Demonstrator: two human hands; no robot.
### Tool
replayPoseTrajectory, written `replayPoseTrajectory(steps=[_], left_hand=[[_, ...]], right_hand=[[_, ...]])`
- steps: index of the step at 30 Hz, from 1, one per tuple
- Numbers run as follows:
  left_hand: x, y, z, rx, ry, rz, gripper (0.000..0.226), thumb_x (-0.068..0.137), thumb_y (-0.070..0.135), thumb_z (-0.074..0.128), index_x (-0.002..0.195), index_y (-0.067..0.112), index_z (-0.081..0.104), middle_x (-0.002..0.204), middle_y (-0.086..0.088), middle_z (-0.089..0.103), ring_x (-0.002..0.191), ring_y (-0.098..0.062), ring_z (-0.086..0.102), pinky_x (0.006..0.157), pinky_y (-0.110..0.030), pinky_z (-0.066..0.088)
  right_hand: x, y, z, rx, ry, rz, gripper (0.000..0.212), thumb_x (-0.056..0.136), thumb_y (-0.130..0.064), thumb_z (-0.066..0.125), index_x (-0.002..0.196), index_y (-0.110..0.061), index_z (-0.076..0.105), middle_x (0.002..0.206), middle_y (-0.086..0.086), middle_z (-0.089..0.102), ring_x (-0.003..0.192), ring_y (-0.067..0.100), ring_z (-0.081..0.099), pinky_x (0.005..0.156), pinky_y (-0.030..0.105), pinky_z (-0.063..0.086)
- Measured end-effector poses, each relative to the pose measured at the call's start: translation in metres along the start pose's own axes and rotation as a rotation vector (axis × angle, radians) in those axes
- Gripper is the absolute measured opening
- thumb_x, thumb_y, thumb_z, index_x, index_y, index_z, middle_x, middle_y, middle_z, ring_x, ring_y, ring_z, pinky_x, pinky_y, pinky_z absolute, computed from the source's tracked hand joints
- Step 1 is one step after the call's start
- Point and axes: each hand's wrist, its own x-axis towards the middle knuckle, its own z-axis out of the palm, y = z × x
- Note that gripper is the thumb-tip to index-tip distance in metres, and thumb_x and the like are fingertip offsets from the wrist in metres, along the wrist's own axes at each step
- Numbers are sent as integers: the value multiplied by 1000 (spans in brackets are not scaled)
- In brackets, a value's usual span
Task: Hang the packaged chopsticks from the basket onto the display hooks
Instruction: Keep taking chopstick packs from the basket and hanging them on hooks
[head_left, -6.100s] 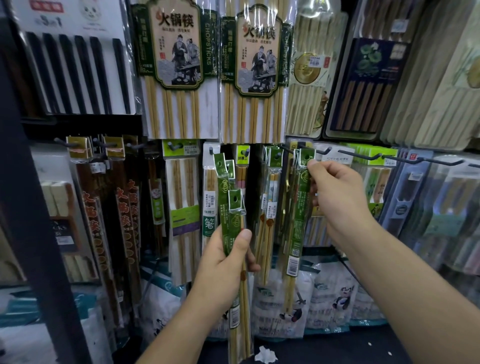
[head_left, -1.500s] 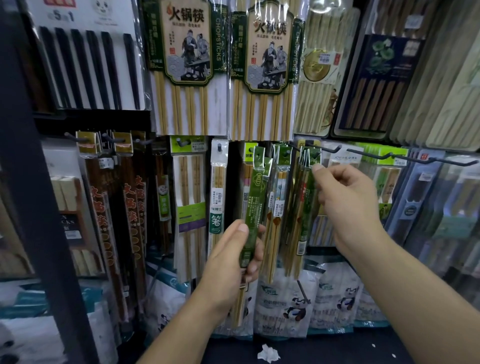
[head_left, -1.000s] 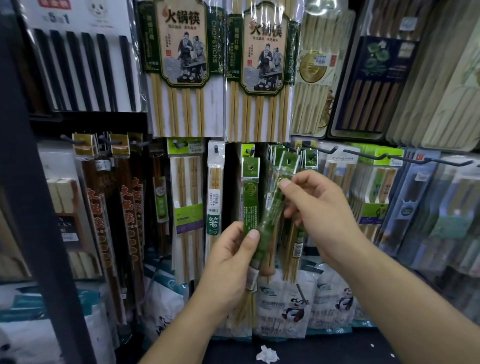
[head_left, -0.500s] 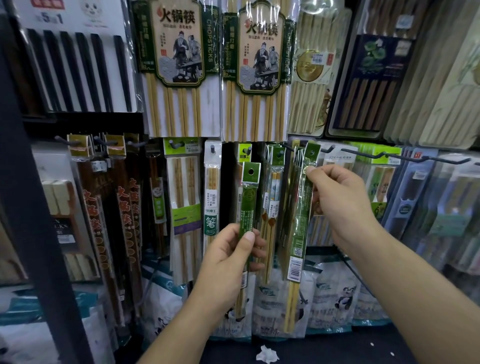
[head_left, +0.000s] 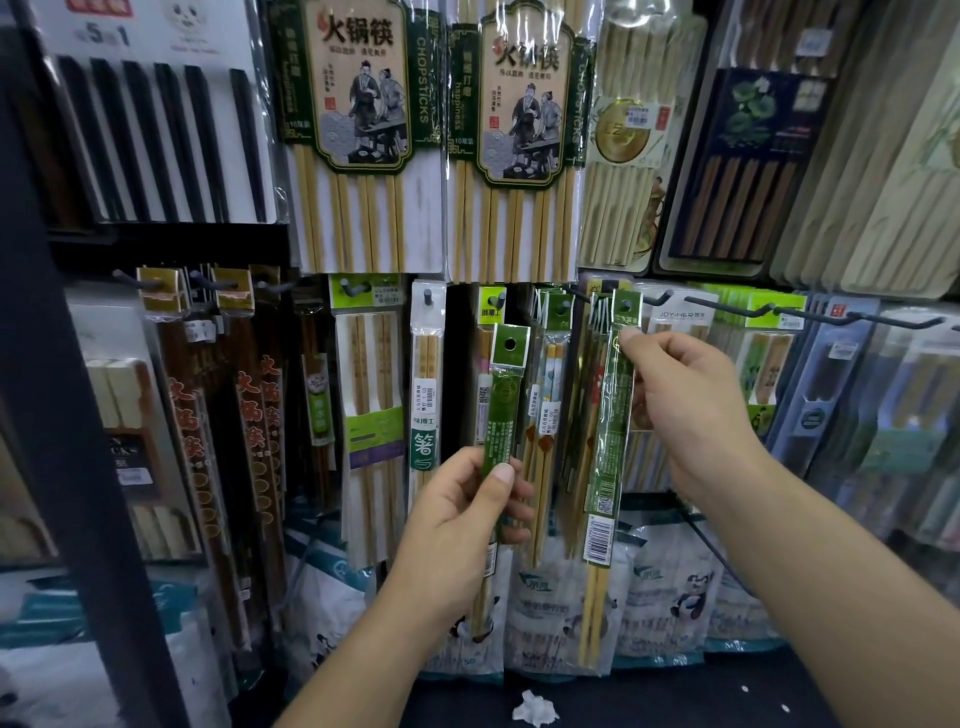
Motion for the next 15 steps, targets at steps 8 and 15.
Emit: replayPoseTrajectory(steps=[8, 15], left_hand=[[-1, 0, -1, 25, 9, -2, 17, 104, 22, 55, 107, 20, 72, 75, 6, 66, 73, -12, 65, 68, -28, 58], [-3, 1, 4, 22, -65, -77, 29, 106, 8, 49, 117, 23, 72, 72, -4, 66, 69, -17, 67, 69, -31, 61]], right_hand=[[7, 14, -2, -109, 27, -62, 46, 97, -40, 66, 79, 1, 59, 62, 7, 42, 51, 10, 42, 69, 22, 46], [2, 28, -12, -202, 56, -130, 26, 93, -41, 70, 83, -17, 68, 69, -4, 60, 60, 4, 54, 63, 22, 46]])
